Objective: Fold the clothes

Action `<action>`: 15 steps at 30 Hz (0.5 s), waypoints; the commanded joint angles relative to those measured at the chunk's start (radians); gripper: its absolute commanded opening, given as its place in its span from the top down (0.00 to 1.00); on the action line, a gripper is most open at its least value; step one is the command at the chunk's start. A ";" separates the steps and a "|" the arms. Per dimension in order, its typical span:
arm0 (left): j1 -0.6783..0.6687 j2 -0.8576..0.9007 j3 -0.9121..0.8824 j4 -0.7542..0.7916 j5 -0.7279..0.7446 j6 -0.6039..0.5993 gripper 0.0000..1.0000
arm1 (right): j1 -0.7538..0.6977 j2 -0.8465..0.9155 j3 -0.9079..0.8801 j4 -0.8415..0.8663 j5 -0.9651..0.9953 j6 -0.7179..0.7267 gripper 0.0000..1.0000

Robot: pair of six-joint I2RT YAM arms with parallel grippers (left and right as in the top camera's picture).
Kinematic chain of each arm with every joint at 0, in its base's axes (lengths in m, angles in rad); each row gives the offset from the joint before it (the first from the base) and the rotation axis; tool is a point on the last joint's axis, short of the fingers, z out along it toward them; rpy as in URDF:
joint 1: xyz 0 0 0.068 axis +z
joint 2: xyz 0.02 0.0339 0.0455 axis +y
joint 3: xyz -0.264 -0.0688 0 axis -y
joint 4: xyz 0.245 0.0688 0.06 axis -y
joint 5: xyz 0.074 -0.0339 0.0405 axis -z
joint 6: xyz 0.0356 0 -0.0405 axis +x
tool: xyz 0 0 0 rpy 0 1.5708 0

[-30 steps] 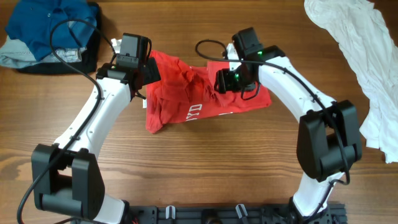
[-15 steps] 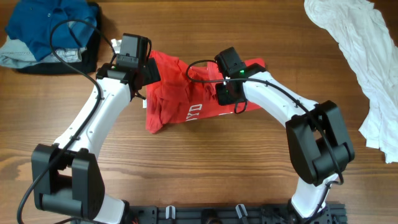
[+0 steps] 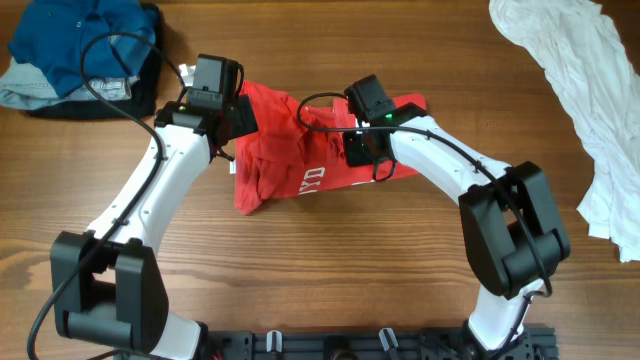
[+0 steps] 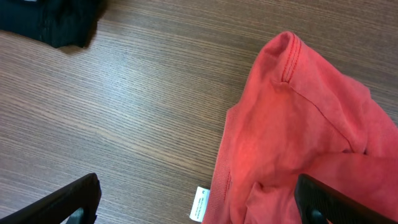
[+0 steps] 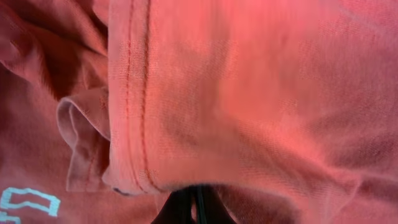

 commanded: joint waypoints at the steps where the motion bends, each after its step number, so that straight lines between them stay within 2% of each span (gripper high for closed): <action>1: 0.006 0.009 0.010 0.000 -0.013 0.005 0.00 | 0.007 -0.042 0.007 -0.035 -0.019 -0.002 0.96; 8: 0.006 0.009 0.010 0.004 -0.013 0.005 0.00 | 0.019 -0.172 0.009 -0.109 -0.080 -0.009 0.96; 15: 0.006 0.009 0.010 0.004 -0.013 0.005 0.00 | 0.109 -0.175 0.009 -0.114 -0.138 -0.054 0.96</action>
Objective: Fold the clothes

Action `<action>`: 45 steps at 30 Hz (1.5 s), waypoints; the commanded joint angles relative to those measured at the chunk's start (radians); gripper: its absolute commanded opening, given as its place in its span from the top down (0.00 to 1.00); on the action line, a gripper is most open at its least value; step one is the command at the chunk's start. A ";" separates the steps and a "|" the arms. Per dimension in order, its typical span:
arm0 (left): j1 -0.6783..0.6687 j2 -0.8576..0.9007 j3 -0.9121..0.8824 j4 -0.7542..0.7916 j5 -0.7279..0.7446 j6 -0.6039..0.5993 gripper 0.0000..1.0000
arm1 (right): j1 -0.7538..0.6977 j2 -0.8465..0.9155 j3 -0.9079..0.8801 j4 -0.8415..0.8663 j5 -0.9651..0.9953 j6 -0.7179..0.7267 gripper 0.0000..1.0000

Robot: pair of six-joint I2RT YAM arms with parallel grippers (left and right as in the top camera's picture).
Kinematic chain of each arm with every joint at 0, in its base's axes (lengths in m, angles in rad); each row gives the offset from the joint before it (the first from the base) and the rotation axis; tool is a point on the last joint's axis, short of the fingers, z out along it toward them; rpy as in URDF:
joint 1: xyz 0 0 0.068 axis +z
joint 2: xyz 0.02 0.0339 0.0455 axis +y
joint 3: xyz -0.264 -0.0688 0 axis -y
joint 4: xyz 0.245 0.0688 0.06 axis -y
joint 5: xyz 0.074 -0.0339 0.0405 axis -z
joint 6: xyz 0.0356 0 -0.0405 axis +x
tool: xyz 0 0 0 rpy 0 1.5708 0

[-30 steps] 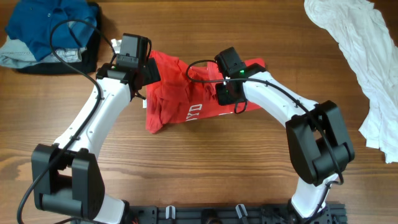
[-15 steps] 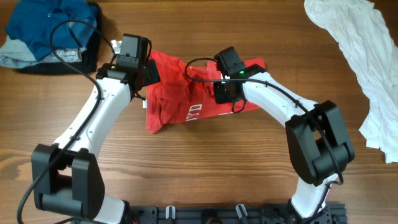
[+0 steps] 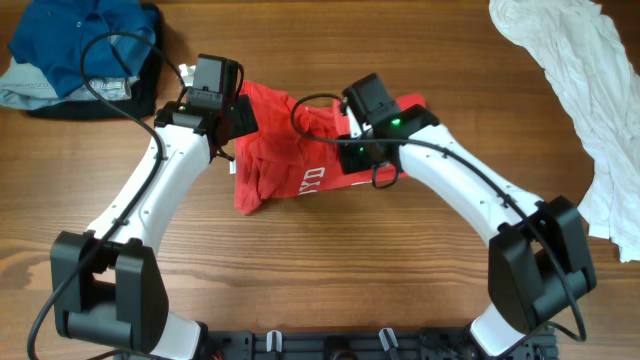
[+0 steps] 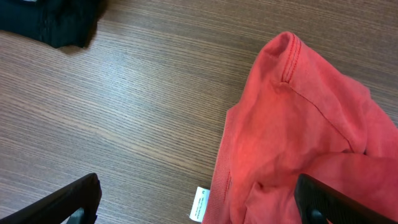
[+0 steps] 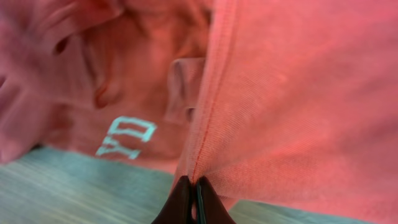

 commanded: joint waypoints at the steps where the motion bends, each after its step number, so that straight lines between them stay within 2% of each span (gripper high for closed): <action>1: 0.006 0.009 0.010 0.003 -0.013 0.005 0.00 | 0.061 -0.011 0.009 -0.007 -0.043 -0.042 0.96; 6: 0.006 0.009 0.010 0.003 -0.013 0.005 0.00 | 0.095 -0.011 0.009 -0.032 -0.035 -0.041 0.96; 7: 0.006 0.009 0.010 0.003 -0.013 0.005 0.00 | 0.095 -0.011 0.009 -0.032 -0.036 -0.043 0.92; 8: 0.006 0.009 0.010 0.003 -0.013 0.005 0.00 | 0.095 -0.011 0.009 -0.032 -0.037 -0.050 0.83; 9: 0.006 0.009 0.010 0.003 -0.013 0.005 0.00 | 0.095 -0.011 0.009 -0.034 -0.037 -0.058 0.61; 10: 0.006 0.009 0.010 0.003 -0.013 0.005 0.00 | 0.095 -0.011 0.009 -0.035 -0.039 -0.066 0.46; 11: 0.006 0.009 0.010 0.003 -0.013 0.005 0.00 | 0.095 -0.011 0.009 -0.035 -0.040 -0.067 0.35; 13: 0.006 0.009 0.010 0.003 -0.013 0.005 0.00 | 0.093 -0.021 0.014 -0.040 -0.044 -0.066 0.25; 18: 0.006 0.009 0.010 0.005 0.024 0.010 0.00 | 0.038 -0.079 0.074 -0.031 -0.006 -0.035 0.11; 24: 0.084 0.062 0.010 0.031 0.380 0.147 0.00 | -0.137 -0.086 0.126 -0.007 -0.009 -0.107 0.05; 26: 0.171 0.094 0.010 -0.003 0.601 0.211 0.00 | -0.175 -0.086 0.137 -0.017 -0.009 -0.121 0.05; 29: 0.266 0.129 0.010 -0.041 0.801 0.298 0.00 | -0.191 -0.086 0.138 -0.016 -0.008 -0.129 0.04; 33: 0.325 0.158 0.010 -0.062 0.872 0.404 0.01 | -0.192 -0.086 0.138 -0.015 -0.005 -0.129 0.04; 40: 0.317 0.242 0.010 -0.056 0.916 0.560 0.00 | -0.192 -0.086 0.138 -0.016 0.030 -0.128 0.04; 45: 0.318 0.327 0.010 -0.018 0.915 0.559 0.00 | -0.192 -0.086 0.138 -0.016 0.040 -0.128 0.04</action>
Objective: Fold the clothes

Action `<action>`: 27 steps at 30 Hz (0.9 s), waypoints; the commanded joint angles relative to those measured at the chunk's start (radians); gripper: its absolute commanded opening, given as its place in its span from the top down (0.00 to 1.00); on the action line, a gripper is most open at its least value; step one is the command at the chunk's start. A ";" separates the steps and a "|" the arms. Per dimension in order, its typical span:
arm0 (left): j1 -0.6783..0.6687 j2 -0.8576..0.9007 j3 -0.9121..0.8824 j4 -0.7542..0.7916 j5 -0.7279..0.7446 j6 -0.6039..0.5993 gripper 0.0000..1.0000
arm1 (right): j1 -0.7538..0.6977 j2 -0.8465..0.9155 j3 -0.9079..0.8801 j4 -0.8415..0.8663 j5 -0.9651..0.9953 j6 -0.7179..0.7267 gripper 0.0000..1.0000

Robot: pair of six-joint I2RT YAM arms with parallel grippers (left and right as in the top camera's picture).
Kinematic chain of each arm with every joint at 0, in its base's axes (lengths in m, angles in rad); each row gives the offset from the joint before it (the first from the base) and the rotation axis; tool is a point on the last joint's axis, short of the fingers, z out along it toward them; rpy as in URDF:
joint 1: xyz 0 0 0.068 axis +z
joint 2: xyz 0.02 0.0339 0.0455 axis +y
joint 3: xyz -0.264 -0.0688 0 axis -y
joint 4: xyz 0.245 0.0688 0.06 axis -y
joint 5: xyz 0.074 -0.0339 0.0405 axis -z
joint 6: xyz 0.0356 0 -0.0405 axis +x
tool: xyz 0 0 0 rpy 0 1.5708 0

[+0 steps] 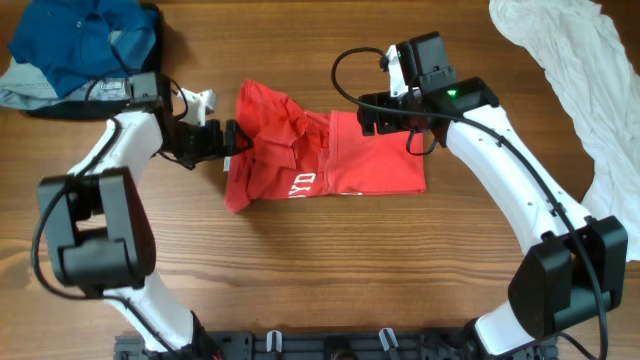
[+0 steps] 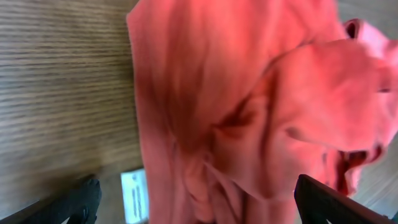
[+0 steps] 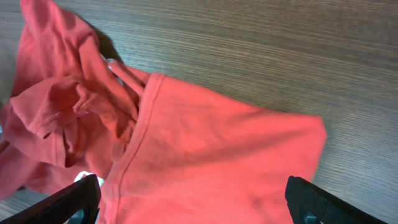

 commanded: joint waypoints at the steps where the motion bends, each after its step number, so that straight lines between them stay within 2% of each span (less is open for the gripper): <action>1: -0.003 0.063 0.010 0.028 0.032 0.044 0.00 | 0.000 -0.017 0.027 -0.002 0.026 -0.010 0.04; 5: -0.016 0.092 0.010 0.037 0.051 0.044 0.00 | 0.000 -0.017 0.027 -0.001 0.038 -0.010 0.04; 11: -0.119 0.127 0.010 0.037 0.046 0.043 0.01 | 0.000 -0.017 0.027 0.000 0.038 -0.010 0.04; 14: -0.146 0.159 0.010 0.034 0.043 0.038 0.07 | 0.000 -0.017 0.027 -0.001 0.038 -0.010 0.04; 17: -0.146 0.190 0.010 0.027 0.035 0.035 0.17 | 0.000 -0.017 0.027 -0.002 0.038 -0.011 0.04; 19: -0.135 0.191 0.010 0.033 0.003 0.000 0.31 | 0.000 -0.017 0.027 -0.002 0.038 -0.011 0.04; 21: -0.116 0.191 0.011 0.047 -0.006 -0.035 0.59 | 0.000 -0.017 0.027 -0.001 0.038 -0.011 0.05; 22: -0.100 0.191 0.012 0.050 -0.006 -0.051 0.87 | 0.000 -0.017 0.027 -0.001 0.038 -0.010 0.05; 23: -0.085 0.187 0.015 0.049 -0.006 -0.071 0.96 | 0.000 -0.017 0.027 -0.001 0.037 -0.010 0.06; 26: -0.050 0.164 0.021 0.038 -0.006 -0.092 0.96 | 0.001 -0.016 0.027 -0.001 0.037 -0.009 0.15; 27: -0.034 0.142 0.027 0.031 -0.007 -0.092 0.96 | 0.001 -0.016 0.027 -0.003 0.036 0.002 0.26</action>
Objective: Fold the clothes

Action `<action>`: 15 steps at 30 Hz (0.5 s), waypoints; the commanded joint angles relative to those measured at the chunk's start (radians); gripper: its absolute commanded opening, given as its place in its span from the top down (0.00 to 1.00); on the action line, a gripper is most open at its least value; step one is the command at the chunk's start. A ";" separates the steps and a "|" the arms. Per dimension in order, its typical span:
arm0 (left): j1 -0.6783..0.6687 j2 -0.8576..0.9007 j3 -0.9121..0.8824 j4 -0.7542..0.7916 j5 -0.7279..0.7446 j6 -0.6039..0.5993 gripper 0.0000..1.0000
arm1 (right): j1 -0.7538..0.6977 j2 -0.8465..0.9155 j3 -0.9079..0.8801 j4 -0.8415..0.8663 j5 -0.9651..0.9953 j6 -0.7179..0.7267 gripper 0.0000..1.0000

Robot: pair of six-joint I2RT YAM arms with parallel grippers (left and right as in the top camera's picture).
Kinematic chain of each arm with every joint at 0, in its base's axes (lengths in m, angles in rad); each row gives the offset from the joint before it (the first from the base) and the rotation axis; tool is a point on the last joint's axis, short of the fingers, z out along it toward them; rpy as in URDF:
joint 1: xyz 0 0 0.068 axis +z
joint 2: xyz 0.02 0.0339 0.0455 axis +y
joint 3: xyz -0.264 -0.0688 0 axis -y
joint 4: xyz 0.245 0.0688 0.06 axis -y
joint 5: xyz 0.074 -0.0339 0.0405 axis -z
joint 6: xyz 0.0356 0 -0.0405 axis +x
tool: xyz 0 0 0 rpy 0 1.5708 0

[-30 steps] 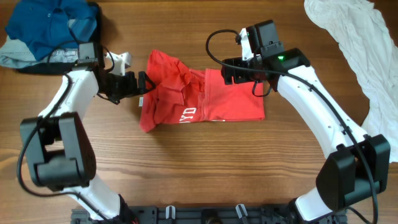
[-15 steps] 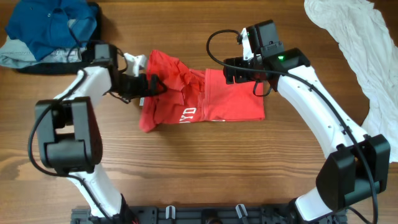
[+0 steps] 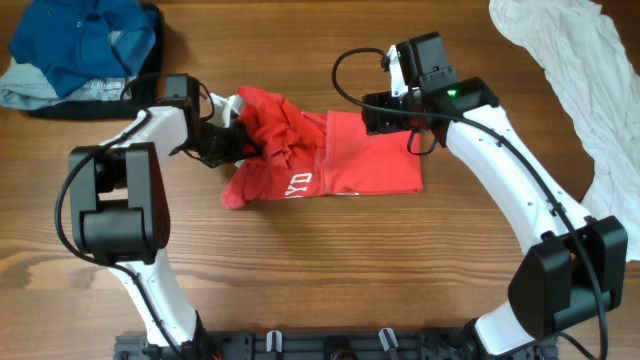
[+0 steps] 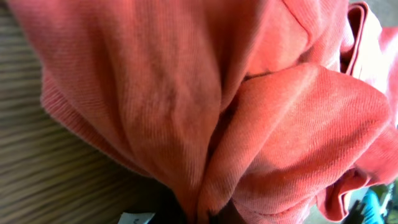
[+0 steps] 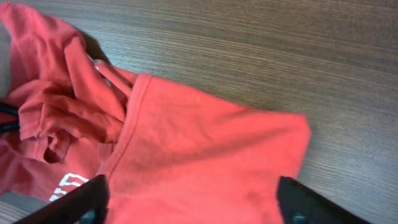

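A red T-shirt (image 3: 350, 165) with pale lettering lies mid-table, its right half spread flat and its left half bunched. My left gripper (image 3: 232, 140) reaches in from the left and is shut on the bunched cloth. In the left wrist view the red cloth (image 4: 186, 93) fills the frame and is pinched at the gripper (image 4: 208, 214). My right gripper (image 3: 392, 120) hovers open over the shirt's upper right part. In the right wrist view its fingers (image 5: 93, 198) stand wide apart above the flat red cloth (image 5: 205, 155), gripper (image 5: 196, 208) holding nothing.
A pile of blue and dark clothes (image 3: 80, 45) sits at the back left. A long white garment (image 3: 590, 100) lies along the right side. Bare wooden table (image 3: 320, 270) stretches in front of the shirt.
My left gripper was open beside the shirt's left edge; now it is further right and shut on the bunched left part. The right gripper stays open over the shirt, barely moved.
First my right gripper was shut on a fold in the crumpled shirt's middle, the left open at its upper left edge. Then the right still held the fold. Later the shirt's right half lay flat, both grippers open. Now the left holds the bunched part.
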 commanded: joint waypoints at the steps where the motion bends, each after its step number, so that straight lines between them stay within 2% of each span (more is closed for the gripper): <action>1: 0.058 -0.026 -0.014 -0.024 -0.096 -0.039 0.96 | 0.001 -0.015 0.027 -0.005 0.005 0.005 0.37; 3: 0.076 -0.076 -0.008 -0.038 -0.113 -0.039 0.96 | 0.001 -0.010 0.027 -0.013 -0.020 0.010 0.54; 5: 0.089 -0.140 -0.001 -0.063 -0.153 -0.040 0.96 | 0.001 0.005 0.027 -0.020 -0.044 0.031 0.88; 6: 0.091 -0.166 0.003 -0.078 -0.173 -0.039 0.96 | 0.001 0.014 0.027 -0.024 -0.072 0.031 0.96; 9: 0.091 -0.221 0.020 -0.151 -0.248 -0.039 0.96 | 0.001 0.042 0.027 -0.032 -0.144 0.031 0.96; 15: 0.090 -0.240 0.076 -0.260 -0.301 -0.039 0.96 | 0.001 0.171 0.026 -0.036 -0.278 0.026 0.96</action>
